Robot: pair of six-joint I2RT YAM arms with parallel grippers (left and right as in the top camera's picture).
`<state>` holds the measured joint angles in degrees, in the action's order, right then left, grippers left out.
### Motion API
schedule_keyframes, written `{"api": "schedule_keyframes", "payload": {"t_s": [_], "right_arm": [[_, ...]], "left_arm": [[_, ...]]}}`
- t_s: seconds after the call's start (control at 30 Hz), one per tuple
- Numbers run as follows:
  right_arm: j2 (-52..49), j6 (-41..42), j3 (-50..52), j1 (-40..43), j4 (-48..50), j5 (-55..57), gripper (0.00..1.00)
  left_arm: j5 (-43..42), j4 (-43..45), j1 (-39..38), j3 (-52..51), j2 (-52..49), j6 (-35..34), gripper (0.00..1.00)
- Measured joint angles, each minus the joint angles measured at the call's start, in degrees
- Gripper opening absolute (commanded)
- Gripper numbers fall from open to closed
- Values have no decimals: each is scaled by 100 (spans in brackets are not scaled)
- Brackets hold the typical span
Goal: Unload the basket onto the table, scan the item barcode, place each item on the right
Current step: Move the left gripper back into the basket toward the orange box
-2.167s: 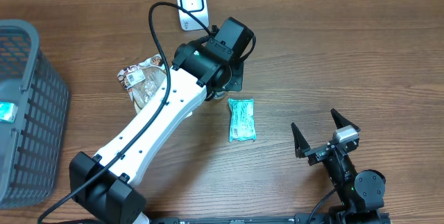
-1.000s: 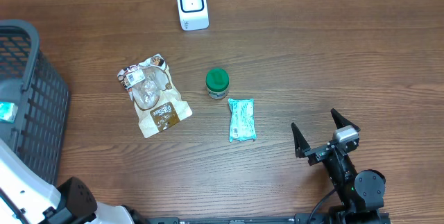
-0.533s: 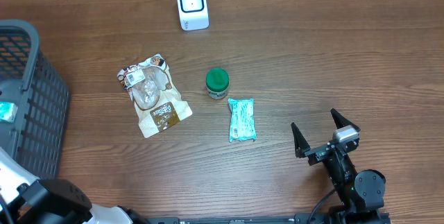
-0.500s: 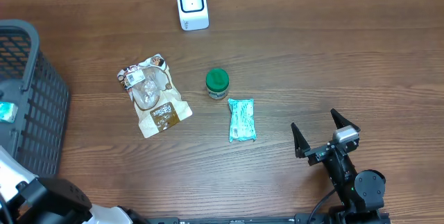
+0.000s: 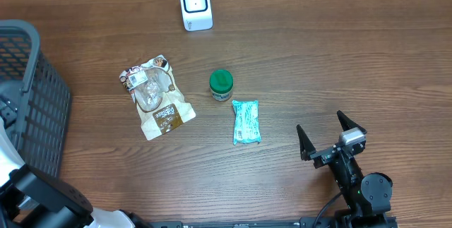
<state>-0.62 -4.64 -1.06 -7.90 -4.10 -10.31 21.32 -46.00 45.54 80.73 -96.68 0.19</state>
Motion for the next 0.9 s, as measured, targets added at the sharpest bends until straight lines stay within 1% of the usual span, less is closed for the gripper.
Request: {"api": "schedule_keyframes", "payload": {"t_s": [0.13, 0.23, 0.3, 0.37, 0.5, 0.63, 0.8, 0.9], "right_arm": [[0, 2, 0, 0, 4, 0, 100], [0, 2, 0, 0, 2, 0, 100], [0, 0, 0, 0, 4, 2, 100], [0, 2, 0, -2, 0, 2, 100], [0, 2, 0, 0, -2, 2, 100], [0, 2, 0, 0, 2, 0, 100], [0, 2, 0, 0, 0, 0, 100], [0, 2, 0, 0, 0, 0, 100]], "left_arm": [[39, 313, 234, -461, -7, 466, 93], [42, 470, 398, -490, -9, 603, 94], [42, 507, 487, -490, -9, 651, 89], [44, 520, 568, -490, -9, 850, 90], [42, 586, 664, -490, -31, 1200, 94], [44, 708, 673, -492, -90, 1388, 92], [44, 708, 719, -492, -155, 1628, 92], [44, 708, 785, -492, -225, 1661, 89]]}}
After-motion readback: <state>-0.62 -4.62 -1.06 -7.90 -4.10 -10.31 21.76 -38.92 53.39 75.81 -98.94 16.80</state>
